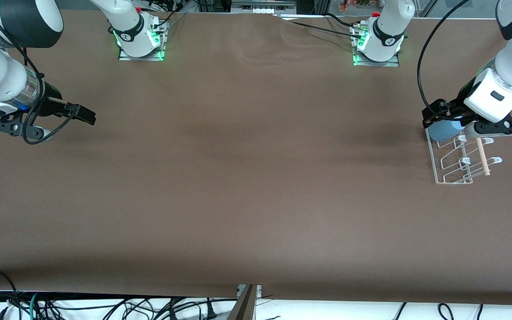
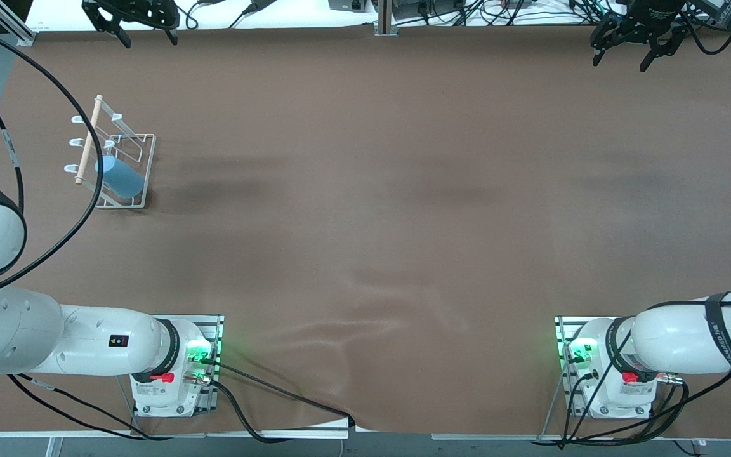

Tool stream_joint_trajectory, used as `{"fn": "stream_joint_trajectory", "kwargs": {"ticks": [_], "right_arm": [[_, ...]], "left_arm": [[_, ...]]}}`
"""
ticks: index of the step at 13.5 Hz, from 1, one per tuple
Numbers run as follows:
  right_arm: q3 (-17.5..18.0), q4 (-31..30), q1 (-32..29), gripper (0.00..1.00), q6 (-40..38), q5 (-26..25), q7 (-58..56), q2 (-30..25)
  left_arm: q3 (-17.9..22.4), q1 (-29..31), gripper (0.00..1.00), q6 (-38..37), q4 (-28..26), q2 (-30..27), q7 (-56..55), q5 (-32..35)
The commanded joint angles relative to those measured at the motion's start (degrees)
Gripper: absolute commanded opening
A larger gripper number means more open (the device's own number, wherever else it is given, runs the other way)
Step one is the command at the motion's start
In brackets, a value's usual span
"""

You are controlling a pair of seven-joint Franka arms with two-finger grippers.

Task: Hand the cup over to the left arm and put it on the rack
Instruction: 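Release the cup and raise the left gripper away from the rack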

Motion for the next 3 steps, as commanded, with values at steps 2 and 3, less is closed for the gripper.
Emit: {"fn": "stream_joint_trajectory", "kwargs": {"ticks": [2, 3], "right_arm": [[0.29, 0.54, -0.22, 0.99, -0.92, 0.72, -0.4, -0.2], [0.29, 0.54, -0.22, 0.99, -0.92, 0.72, -0.4, -0.29]], "left_arm": [[0.5, 0.19, 1.0, 1.57, -3.06, -2.43, 2.42, -1.32], [0.5, 0.19, 1.0, 1.57, -3.15, -2.51, 2.43, -1.32]]}}
